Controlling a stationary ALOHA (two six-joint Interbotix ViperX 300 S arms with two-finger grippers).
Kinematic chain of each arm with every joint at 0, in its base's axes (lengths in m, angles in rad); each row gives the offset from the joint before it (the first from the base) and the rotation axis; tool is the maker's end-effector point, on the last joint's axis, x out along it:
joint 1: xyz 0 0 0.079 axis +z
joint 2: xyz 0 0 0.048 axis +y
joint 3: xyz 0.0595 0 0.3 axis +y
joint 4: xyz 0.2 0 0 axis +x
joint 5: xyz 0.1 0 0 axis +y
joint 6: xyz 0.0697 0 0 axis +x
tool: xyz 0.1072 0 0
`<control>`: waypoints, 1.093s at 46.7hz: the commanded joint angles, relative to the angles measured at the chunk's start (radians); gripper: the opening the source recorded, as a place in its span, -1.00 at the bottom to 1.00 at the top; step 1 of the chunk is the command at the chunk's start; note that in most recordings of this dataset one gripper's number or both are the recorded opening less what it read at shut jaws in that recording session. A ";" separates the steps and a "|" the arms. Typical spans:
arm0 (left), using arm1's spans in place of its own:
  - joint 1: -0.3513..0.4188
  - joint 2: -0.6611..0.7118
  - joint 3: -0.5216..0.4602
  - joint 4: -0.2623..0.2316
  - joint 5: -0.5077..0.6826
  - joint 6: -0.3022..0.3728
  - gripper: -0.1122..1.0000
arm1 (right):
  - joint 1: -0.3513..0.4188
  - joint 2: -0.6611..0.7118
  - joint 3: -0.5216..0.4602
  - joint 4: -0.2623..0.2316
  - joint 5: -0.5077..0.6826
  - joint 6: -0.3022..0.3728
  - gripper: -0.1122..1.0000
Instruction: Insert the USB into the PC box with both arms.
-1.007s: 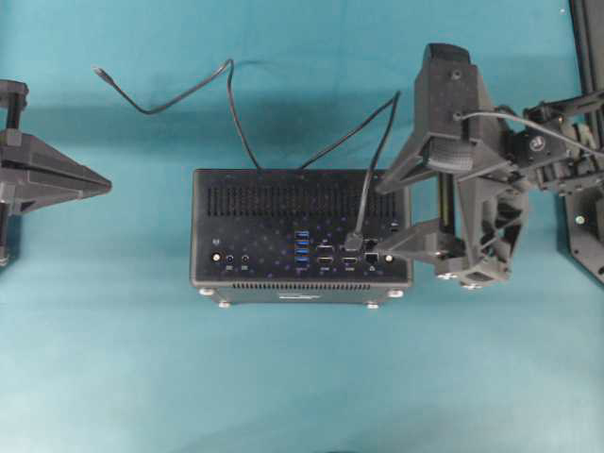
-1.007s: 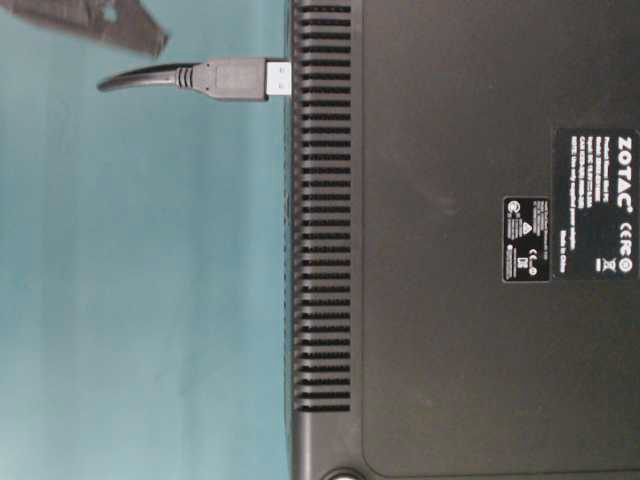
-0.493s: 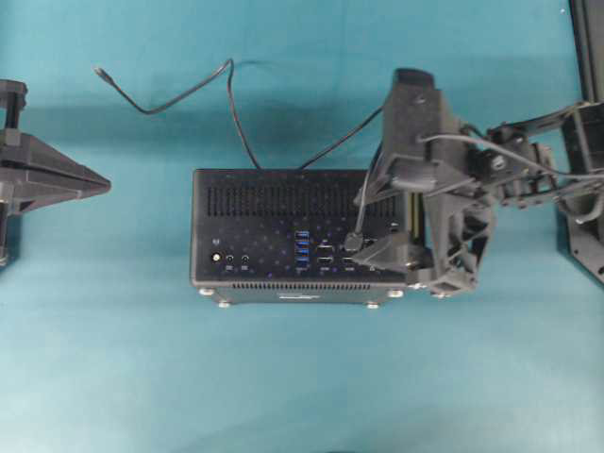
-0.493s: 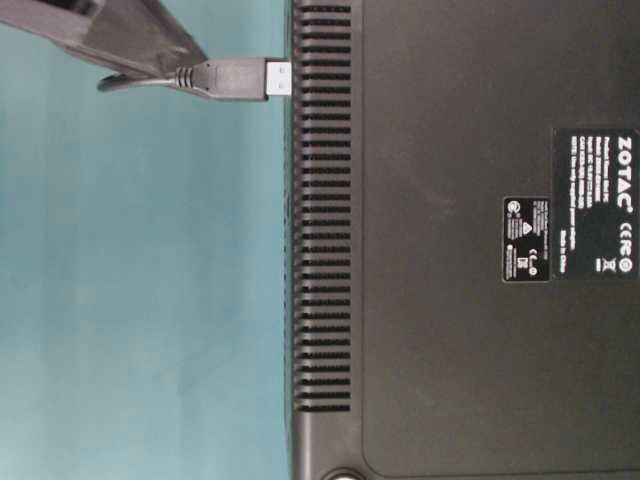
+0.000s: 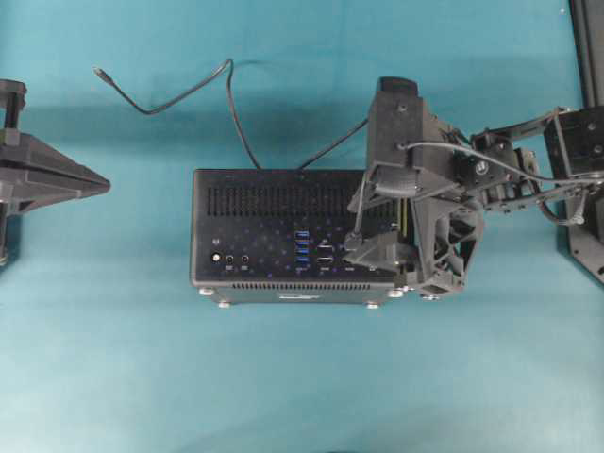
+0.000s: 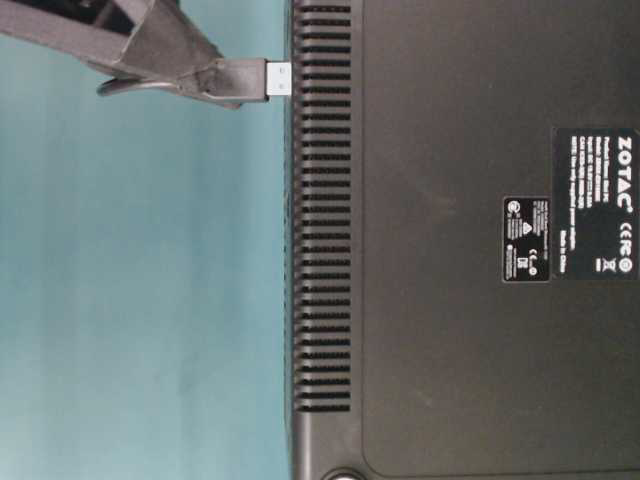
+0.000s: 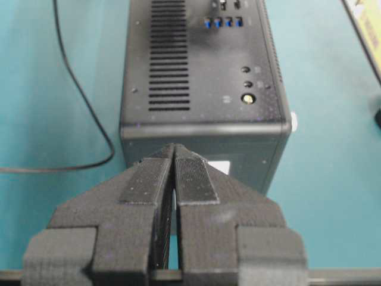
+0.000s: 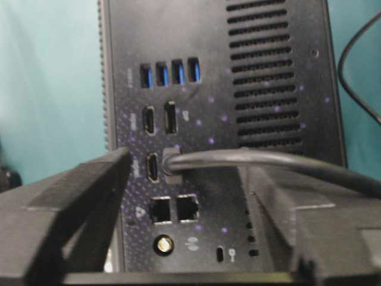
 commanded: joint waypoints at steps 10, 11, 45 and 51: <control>-0.002 -0.005 -0.015 0.003 -0.005 0.003 -0.79 | 0.018 -0.003 -0.026 0.005 -0.002 0.003 0.24; 0.000 -0.005 -0.015 0.003 -0.005 0.003 -0.79 | 0.018 -0.003 -0.026 0.005 -0.003 0.005 0.22; -0.002 -0.012 -0.009 0.002 -0.006 0.002 -0.79 | 0.021 0.005 -0.026 0.005 0.002 0.006 -0.48; -0.002 -0.014 -0.009 0.003 -0.005 0.002 -0.79 | 0.021 0.005 -0.035 0.005 0.012 0.006 -0.59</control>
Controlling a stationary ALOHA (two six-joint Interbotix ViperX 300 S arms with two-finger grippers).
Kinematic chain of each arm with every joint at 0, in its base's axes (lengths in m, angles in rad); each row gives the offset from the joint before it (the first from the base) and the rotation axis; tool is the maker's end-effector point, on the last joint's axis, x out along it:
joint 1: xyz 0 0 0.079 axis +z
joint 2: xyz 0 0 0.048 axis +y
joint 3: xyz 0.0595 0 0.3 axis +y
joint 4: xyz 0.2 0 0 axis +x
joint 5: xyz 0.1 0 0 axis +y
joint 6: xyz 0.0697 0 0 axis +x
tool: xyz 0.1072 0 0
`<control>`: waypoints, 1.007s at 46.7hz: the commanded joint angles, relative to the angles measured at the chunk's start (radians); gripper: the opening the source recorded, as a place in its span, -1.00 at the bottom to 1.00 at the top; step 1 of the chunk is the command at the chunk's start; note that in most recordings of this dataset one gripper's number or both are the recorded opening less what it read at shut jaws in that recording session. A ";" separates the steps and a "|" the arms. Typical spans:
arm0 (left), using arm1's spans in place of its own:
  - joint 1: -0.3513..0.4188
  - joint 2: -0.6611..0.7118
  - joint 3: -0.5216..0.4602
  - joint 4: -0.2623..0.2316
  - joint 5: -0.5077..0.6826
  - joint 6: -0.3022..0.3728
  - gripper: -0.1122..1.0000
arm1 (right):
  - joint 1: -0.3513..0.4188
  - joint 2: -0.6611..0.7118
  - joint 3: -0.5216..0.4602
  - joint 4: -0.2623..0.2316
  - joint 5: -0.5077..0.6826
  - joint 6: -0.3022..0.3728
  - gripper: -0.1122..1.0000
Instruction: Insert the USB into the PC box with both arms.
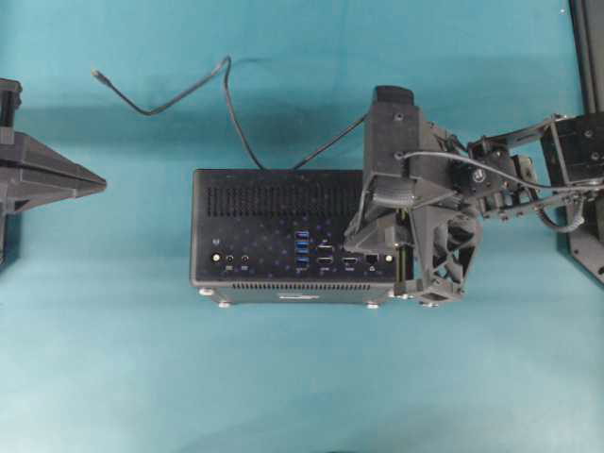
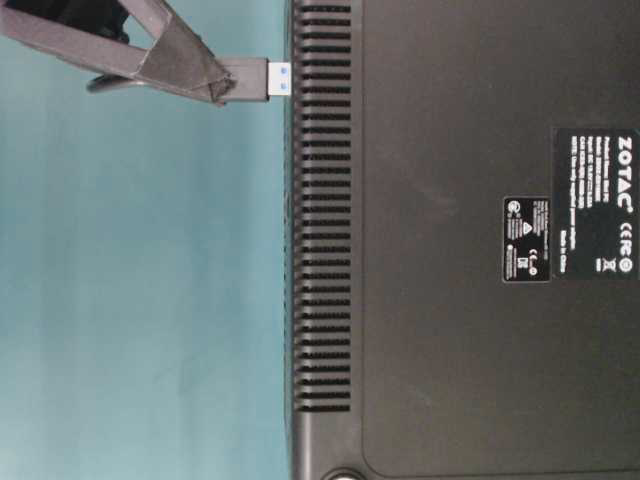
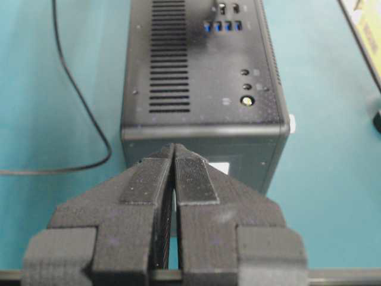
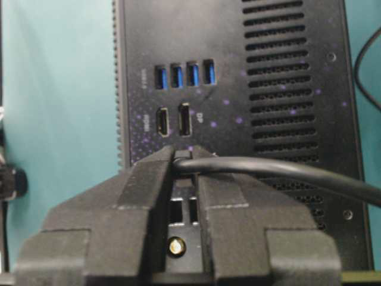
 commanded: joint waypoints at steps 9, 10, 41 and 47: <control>-0.002 0.002 -0.014 0.002 -0.006 0.002 -0.79 | 0.006 -0.006 -0.057 -0.011 0.040 0.006 -0.60; -0.002 0.000 -0.014 0.002 -0.005 0.002 -0.80 | 0.006 -0.005 -0.061 -0.015 0.044 0.006 -0.60; -0.002 0.002 -0.014 0.002 -0.009 -0.002 -0.79 | 0.035 0.103 -0.224 -0.213 0.097 0.005 -0.63; -0.002 0.000 -0.014 0.002 -0.009 -0.002 -0.79 | 0.029 0.114 -0.224 -0.230 0.054 0.005 -0.63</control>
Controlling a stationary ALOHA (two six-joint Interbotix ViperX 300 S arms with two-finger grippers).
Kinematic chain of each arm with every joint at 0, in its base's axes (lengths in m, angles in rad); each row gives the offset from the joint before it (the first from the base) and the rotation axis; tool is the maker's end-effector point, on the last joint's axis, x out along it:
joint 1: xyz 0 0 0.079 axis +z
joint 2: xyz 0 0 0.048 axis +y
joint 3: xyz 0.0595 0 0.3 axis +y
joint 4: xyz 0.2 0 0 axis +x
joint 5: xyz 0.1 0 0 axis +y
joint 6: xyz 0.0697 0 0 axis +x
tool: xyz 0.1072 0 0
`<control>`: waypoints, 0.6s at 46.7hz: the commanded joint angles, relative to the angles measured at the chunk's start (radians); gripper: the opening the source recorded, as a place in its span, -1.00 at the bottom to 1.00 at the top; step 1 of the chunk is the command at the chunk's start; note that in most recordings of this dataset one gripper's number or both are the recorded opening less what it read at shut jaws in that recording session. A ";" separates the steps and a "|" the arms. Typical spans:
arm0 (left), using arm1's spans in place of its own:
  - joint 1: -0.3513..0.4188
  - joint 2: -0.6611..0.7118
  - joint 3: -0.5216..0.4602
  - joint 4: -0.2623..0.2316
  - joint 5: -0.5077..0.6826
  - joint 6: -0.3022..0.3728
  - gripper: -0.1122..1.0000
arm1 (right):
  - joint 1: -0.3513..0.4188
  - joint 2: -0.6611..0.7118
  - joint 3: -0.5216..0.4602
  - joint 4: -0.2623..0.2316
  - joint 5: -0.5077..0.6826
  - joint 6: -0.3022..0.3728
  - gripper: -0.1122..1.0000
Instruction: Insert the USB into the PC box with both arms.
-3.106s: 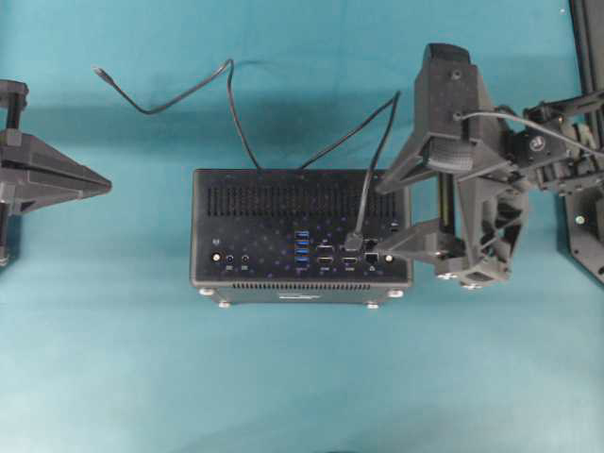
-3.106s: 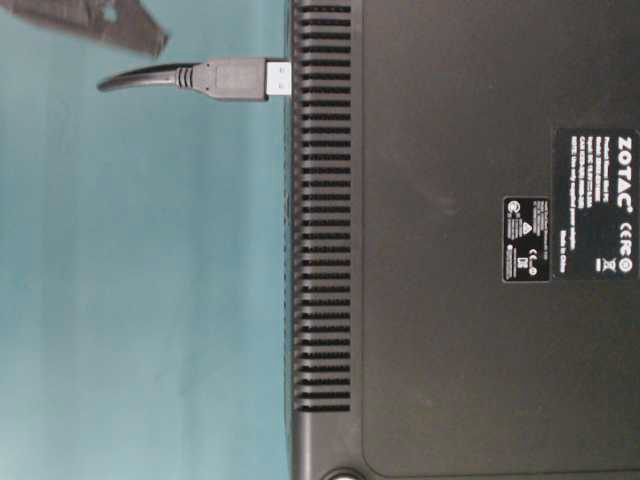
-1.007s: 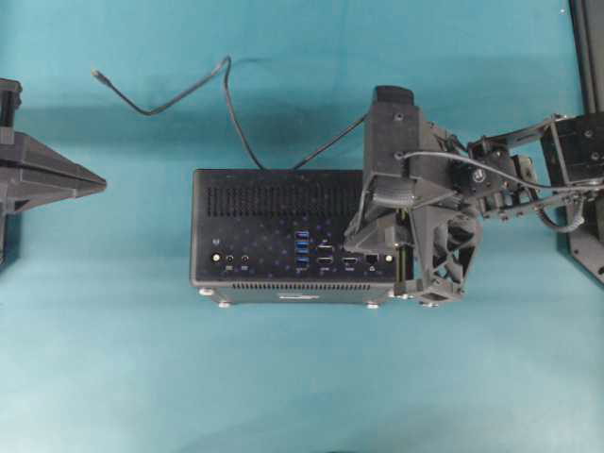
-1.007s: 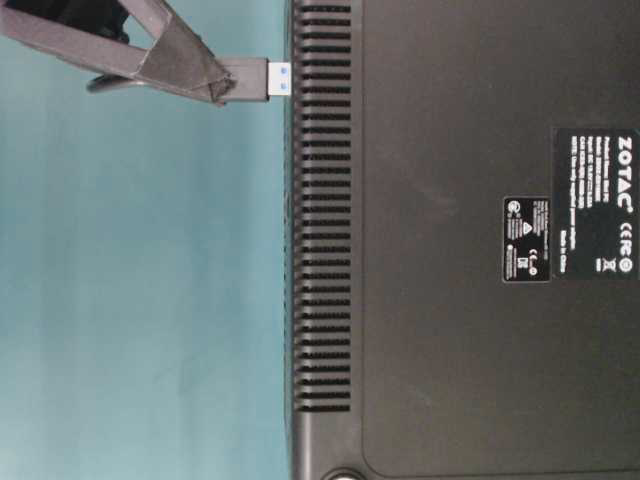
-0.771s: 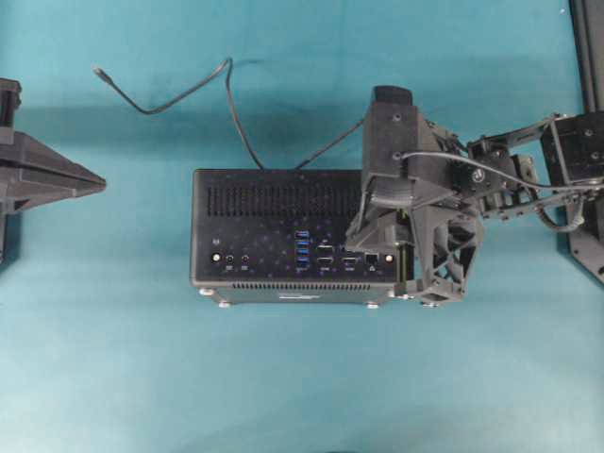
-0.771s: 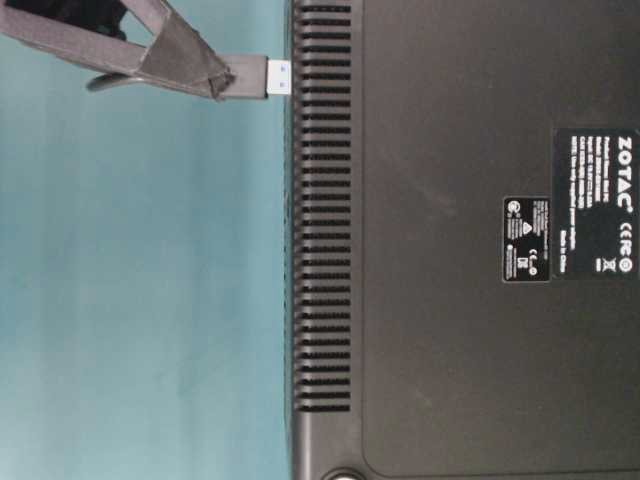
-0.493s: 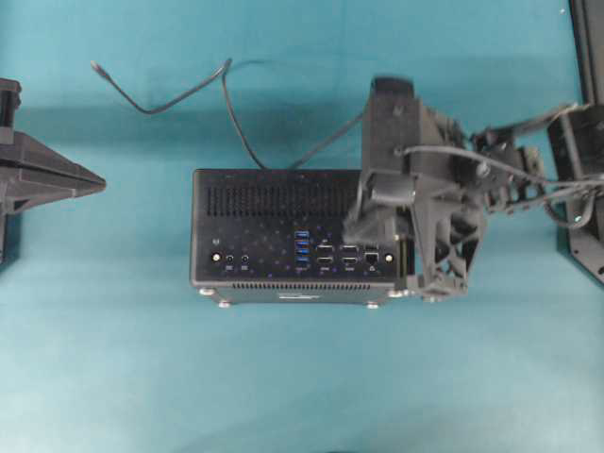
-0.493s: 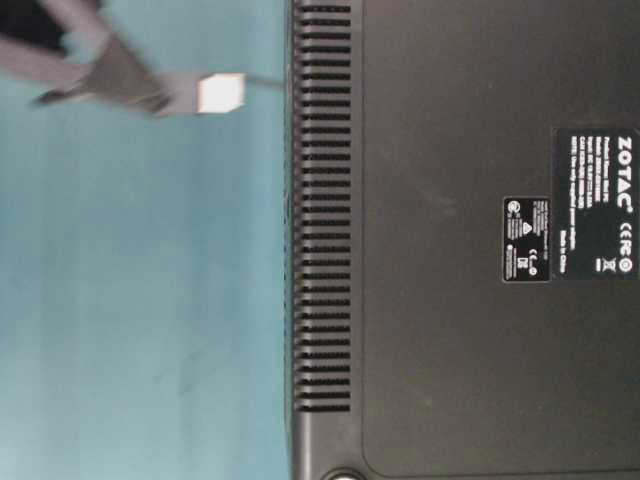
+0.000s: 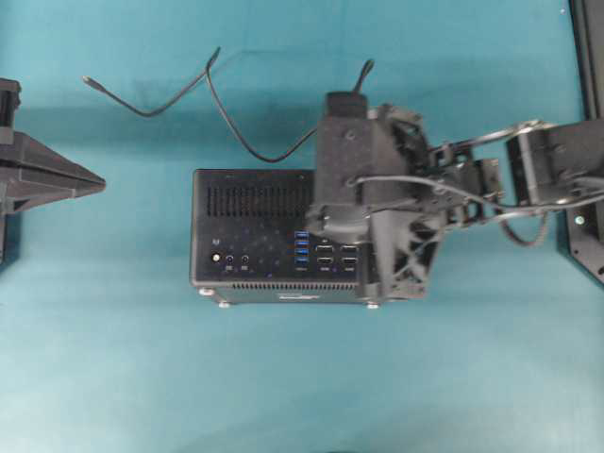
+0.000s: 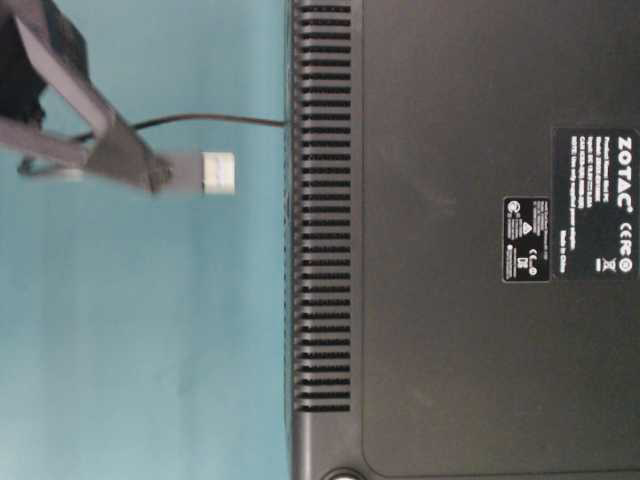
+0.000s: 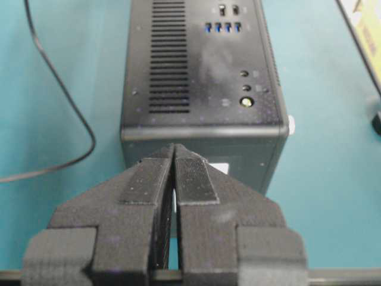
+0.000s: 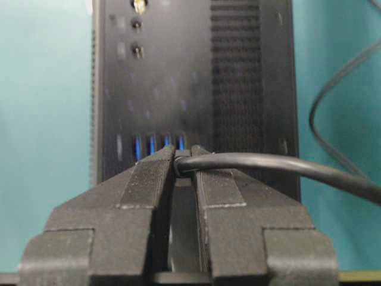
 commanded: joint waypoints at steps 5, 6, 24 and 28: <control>-0.002 0.003 -0.012 0.002 -0.009 0.000 -0.80 | -0.003 0.008 -0.023 -0.028 -0.031 0.005 -0.63; -0.002 0.002 -0.014 0.002 -0.008 0.000 -0.79 | -0.005 0.011 -0.023 -0.028 -0.031 0.005 -0.63; -0.002 -0.011 -0.012 0.002 -0.009 0.000 -0.79 | -0.005 0.035 -0.023 -0.031 -0.023 0.000 -0.63; -0.002 -0.011 -0.012 0.003 -0.009 0.000 -0.79 | -0.005 0.035 -0.021 -0.031 -0.018 0.000 -0.63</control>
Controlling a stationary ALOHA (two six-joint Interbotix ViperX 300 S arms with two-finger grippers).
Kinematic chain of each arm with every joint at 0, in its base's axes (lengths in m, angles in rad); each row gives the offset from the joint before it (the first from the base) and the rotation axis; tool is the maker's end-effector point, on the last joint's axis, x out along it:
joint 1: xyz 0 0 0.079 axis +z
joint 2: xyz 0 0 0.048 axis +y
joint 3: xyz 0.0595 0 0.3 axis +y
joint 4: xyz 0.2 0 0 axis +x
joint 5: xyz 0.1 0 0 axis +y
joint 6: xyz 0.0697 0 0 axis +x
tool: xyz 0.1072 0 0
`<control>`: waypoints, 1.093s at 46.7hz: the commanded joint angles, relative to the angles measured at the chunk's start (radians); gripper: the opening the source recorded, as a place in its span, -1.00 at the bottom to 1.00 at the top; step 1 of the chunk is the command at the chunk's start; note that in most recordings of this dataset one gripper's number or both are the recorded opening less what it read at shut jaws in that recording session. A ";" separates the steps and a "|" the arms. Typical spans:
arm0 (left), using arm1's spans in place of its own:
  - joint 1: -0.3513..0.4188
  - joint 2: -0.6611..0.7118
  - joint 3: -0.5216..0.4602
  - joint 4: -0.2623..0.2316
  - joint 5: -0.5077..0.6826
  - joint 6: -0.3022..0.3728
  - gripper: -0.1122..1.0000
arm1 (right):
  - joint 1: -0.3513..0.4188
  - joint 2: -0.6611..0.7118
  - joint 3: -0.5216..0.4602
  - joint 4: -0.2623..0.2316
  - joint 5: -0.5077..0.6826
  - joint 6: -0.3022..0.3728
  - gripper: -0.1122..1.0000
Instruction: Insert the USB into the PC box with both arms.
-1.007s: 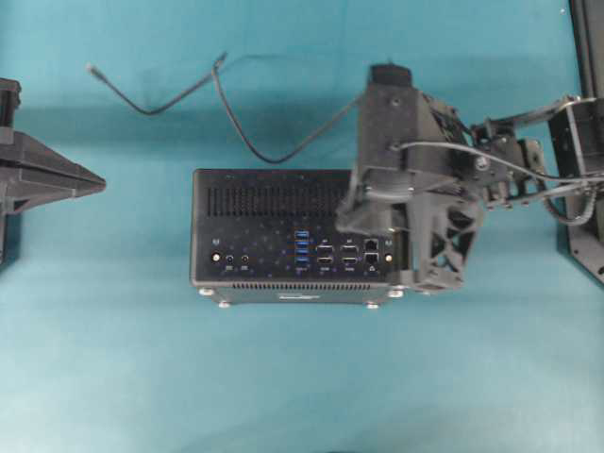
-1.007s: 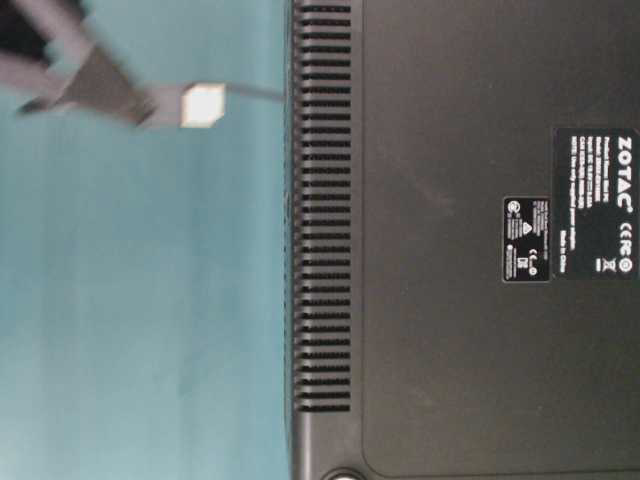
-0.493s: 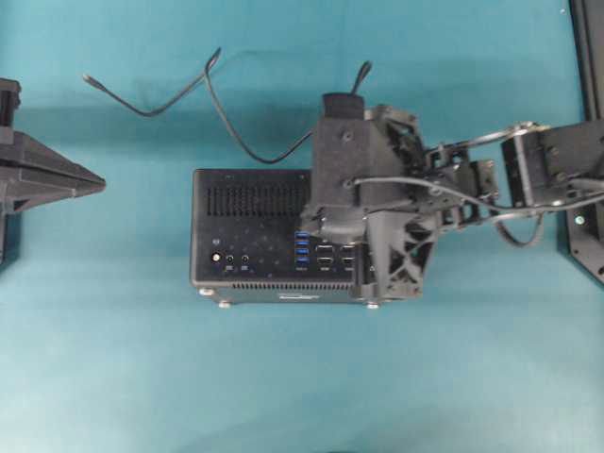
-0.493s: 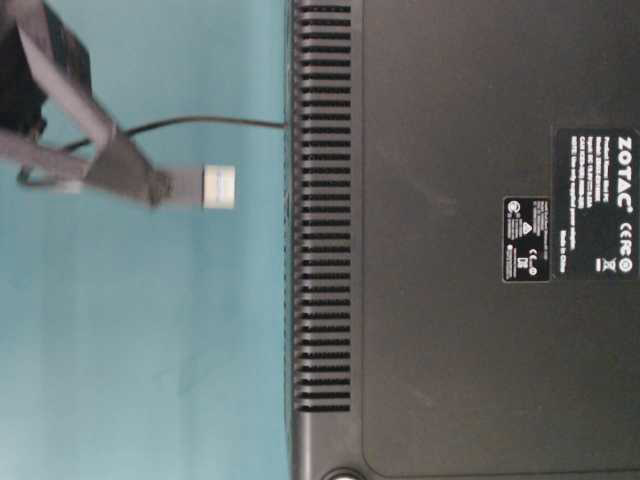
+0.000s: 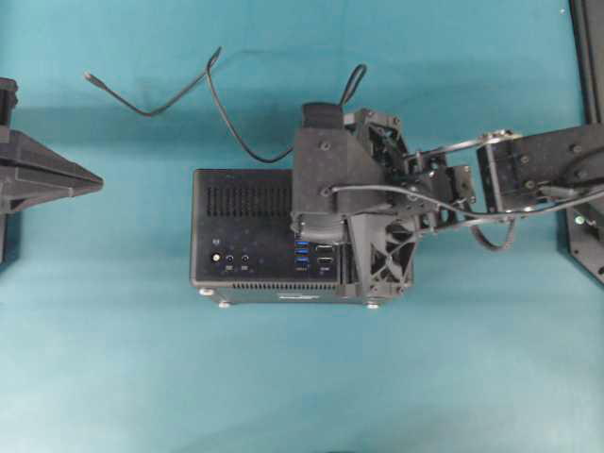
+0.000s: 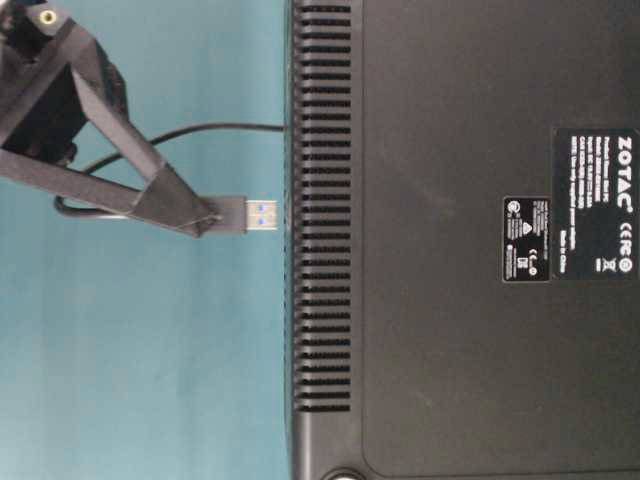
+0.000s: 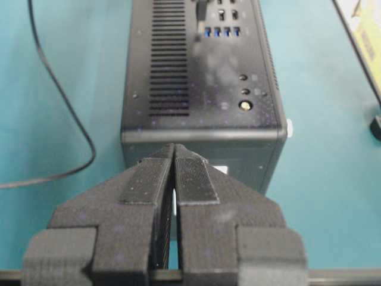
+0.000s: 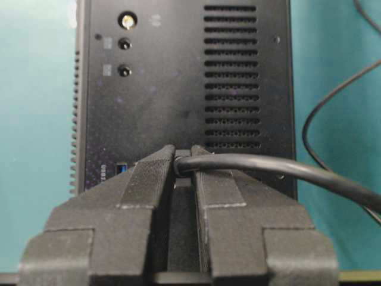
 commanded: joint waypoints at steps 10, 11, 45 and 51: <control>-0.003 0.003 -0.011 0.003 -0.009 0.002 -0.79 | 0.002 -0.008 -0.020 -0.003 0.028 -0.002 -0.63; -0.003 0.002 -0.011 0.002 -0.008 0.002 -0.79 | 0.000 -0.008 -0.020 -0.003 0.028 -0.002 -0.63; -0.003 -0.002 0.003 0.002 -0.009 -0.003 -0.79 | 0.005 -0.003 -0.008 -0.002 0.015 0.008 -0.63; -0.002 -0.002 0.005 0.003 -0.009 -0.003 -0.79 | 0.006 0.002 -0.008 0.002 0.012 0.008 -0.63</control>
